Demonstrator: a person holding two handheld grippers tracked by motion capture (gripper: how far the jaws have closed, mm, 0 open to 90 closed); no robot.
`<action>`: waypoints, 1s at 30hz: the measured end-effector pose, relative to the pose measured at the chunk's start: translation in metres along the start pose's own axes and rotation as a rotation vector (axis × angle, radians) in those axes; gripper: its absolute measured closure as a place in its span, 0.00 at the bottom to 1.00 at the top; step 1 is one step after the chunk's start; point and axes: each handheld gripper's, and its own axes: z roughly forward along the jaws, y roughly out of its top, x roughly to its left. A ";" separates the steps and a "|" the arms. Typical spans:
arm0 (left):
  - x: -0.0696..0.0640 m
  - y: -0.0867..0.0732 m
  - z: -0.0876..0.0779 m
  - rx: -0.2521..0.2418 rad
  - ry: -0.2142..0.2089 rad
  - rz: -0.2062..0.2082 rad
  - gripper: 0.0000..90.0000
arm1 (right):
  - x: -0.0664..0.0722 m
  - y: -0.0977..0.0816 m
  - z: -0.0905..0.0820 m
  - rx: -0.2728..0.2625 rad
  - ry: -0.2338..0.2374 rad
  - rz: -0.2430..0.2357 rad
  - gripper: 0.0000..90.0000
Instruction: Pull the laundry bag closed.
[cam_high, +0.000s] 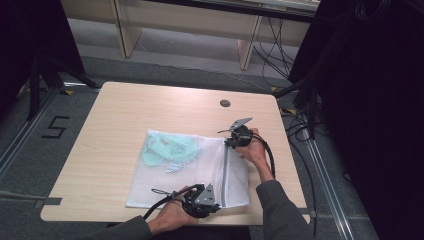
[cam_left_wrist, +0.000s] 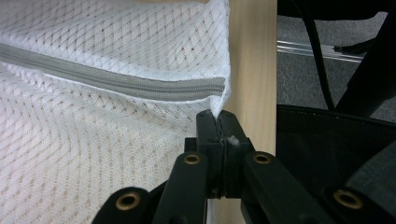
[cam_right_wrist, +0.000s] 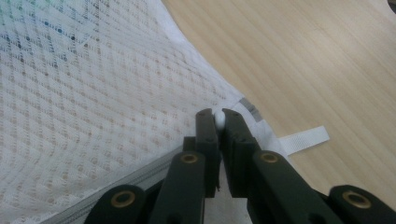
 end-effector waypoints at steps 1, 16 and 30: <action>0.000 0.000 0.000 -0.006 -0.006 -0.007 0.99 | 0.001 0.000 0.000 0.003 -0.004 0.010 0.96; 0.003 -0.001 0.003 -0.004 -0.002 -0.014 0.98 | 0.000 -0.001 0.001 -0.002 -0.013 0.001 0.96; 0.011 0.001 -0.003 -0.028 0.023 -0.060 0.71 | -0.001 -0.001 -0.007 -0.003 -0.027 0.098 0.78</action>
